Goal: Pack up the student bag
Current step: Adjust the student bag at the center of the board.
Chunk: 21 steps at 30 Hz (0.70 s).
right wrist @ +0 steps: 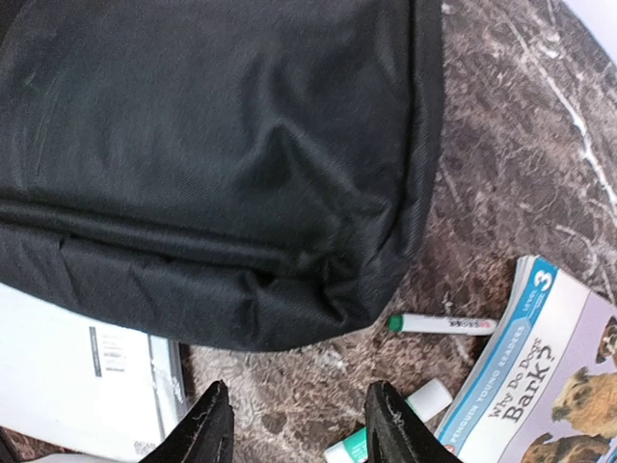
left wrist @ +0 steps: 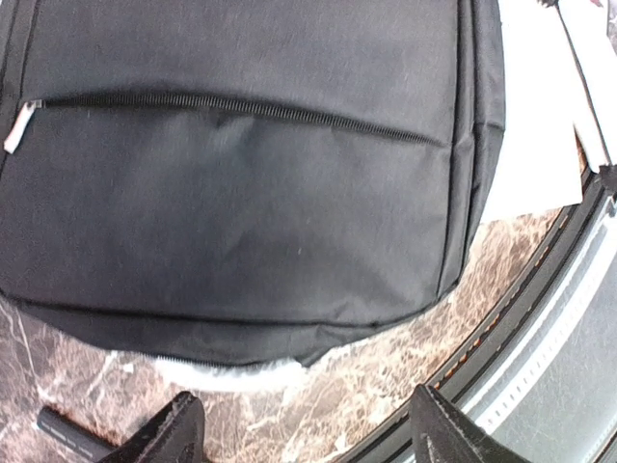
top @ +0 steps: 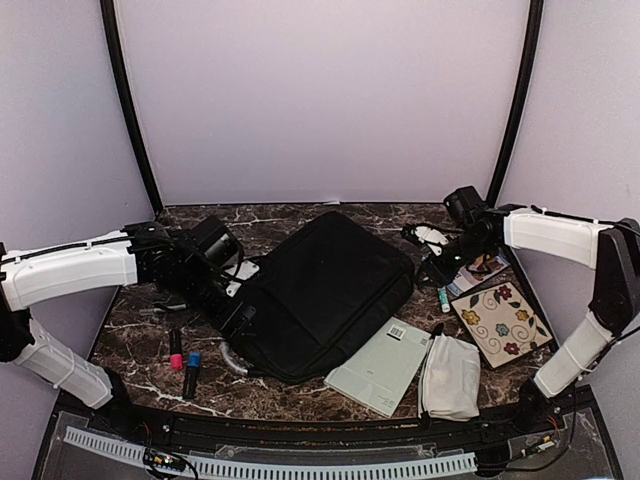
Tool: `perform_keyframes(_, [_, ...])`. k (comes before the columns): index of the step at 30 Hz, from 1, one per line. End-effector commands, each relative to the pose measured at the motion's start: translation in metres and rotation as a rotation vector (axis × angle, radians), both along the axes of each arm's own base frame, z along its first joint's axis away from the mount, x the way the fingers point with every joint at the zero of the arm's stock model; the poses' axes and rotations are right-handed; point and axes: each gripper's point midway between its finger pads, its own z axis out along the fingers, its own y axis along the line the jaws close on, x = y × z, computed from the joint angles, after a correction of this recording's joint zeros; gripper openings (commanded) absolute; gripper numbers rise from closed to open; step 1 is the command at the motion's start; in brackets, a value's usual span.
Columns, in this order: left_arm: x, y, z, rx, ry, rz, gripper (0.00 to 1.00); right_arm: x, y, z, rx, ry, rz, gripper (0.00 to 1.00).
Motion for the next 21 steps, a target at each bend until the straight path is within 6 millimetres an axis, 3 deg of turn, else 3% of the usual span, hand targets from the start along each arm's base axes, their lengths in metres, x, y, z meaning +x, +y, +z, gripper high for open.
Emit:
perform_keyframes(1, [-0.019, 0.023, -0.014, 0.08, 0.061, 0.014, 0.75, -0.018, -0.003, -0.015, -0.041, 0.073, 0.036, 0.47])
perform_keyframes(4, [-0.012, 0.032, -0.016, 0.117, 0.016, 0.032, 0.73, -0.012, -0.001, -0.024, -0.045, 0.073, 0.025, 0.47])
perform_keyframes(7, [-0.012, 0.028, -0.015, 0.112, 0.003, -0.015, 0.56, 0.016, 0.008, -0.037, -0.035, 0.066, -0.016, 0.48])
perform_keyframes(8, [-0.011, 0.024, -0.014, 0.111, -0.015, -0.04, 0.54, 0.038, 0.015, -0.025, -0.017, 0.014, -0.031, 0.49])
perform_keyframes(13, [-0.015, 0.002, -0.008, 0.164, -0.198, -0.236, 0.58, 0.134, 0.051, -0.035, -0.004, -0.035, -0.064, 0.49])
perform_keyframes(16, [-0.011, -0.004, -0.004, 0.189, -0.279, -0.285, 0.61, 0.173, 0.071, -0.045, 0.035, 0.0, -0.097, 0.47])
perform_keyframes(19, [-0.003, -0.011, 0.0, 0.19, -0.339, -0.292, 0.62, 0.196, 0.078, -0.029, 0.07, -0.005, -0.131, 0.48])
perform_keyframes(21, [0.001, -0.015, 0.002, 0.187, -0.369, -0.296, 0.62, 0.195, 0.077, -0.006, 0.092, -0.037, -0.136, 0.5])
